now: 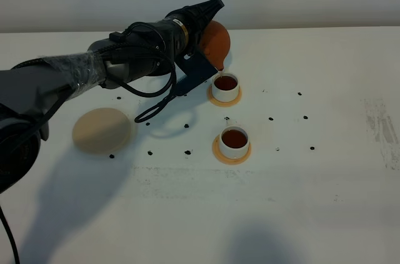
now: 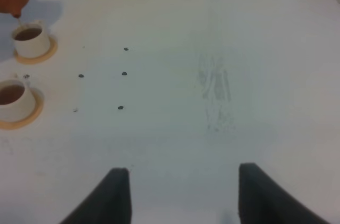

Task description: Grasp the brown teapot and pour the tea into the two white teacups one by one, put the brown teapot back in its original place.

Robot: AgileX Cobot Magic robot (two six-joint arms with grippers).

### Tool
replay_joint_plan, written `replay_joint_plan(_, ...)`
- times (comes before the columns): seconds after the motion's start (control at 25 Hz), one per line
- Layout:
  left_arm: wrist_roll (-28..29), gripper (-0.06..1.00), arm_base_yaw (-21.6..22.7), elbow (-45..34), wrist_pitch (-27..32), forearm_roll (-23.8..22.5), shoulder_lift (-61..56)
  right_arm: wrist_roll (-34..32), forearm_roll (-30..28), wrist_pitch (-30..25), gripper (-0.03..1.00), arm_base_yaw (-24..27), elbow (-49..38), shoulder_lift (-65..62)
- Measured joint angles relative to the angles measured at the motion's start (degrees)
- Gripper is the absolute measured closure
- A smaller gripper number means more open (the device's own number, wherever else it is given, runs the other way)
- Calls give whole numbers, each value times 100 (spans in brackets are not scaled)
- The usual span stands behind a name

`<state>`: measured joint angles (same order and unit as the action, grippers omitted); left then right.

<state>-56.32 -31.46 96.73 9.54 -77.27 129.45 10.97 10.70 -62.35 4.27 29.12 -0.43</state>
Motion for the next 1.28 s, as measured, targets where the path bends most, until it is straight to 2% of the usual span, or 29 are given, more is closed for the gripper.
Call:
replay_joint_plan(0.44, -15, 83, 0, 0, -22, 0, 0, 0, 0, 0, 53, 0, 0, 0)
replay_joint_plan(0.56, 4, 83, 0, 0, -16, 174, 0, 0, 0, 0, 53, 0, 0, 0)
replay_joint_plan(0.84, 20, 83, 0, 0, 228, 1574, -7, 0, 0, 0, 53, 0, 0, 0)
replay_joint_plan(1.12, 280, 83, 112, 0, 1039, 2982, -373, 0, 0, 0, 53, 0, 0, 0)
replay_joint_plan(1.28, 304, 83, 298, 0, 1638, 4198, -671, 0, 0, 0, 53, 0, 0, 0)
